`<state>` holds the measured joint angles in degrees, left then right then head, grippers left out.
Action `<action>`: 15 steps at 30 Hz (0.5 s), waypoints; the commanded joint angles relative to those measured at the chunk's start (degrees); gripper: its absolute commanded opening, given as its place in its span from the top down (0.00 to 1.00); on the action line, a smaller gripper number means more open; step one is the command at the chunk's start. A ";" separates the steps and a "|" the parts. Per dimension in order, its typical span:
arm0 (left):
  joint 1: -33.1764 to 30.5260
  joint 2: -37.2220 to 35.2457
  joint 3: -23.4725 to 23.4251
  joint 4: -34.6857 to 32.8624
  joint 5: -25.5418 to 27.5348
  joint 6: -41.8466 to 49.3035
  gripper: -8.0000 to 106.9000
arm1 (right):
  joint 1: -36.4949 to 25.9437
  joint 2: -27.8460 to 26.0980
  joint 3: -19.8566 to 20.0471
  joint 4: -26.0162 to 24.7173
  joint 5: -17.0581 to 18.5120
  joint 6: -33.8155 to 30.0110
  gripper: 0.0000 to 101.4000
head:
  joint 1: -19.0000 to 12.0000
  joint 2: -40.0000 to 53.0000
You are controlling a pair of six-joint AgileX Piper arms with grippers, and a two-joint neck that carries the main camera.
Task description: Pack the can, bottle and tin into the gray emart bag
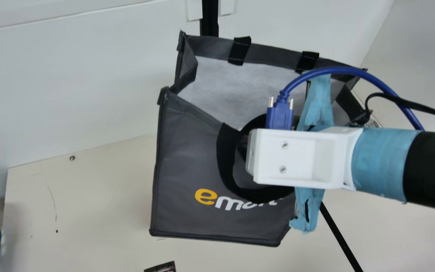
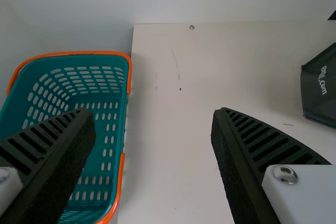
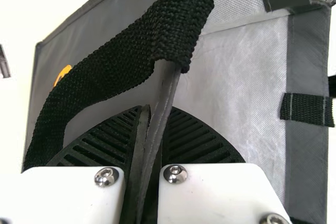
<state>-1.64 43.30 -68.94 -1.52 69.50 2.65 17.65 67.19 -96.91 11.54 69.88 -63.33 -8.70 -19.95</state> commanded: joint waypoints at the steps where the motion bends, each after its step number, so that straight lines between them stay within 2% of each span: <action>1: 0.00 0.00 0.00 0.00 0.00 0.00 0.15 | 0.52 -0.10 0.81 -0.04 0.02 0.44 1.00 | -1.30 -0.05; 15: 0.00 0.00 0.00 0.00 0.00 0.00 0.15 | 2.96 -0.51 5.26 0.44 0.02 2.06 1.00 | -1.30 -0.05</action>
<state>-1.64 43.30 -68.94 -1.52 69.50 2.65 20.52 66.65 -91.78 11.89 69.90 -61.34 -8.70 -19.95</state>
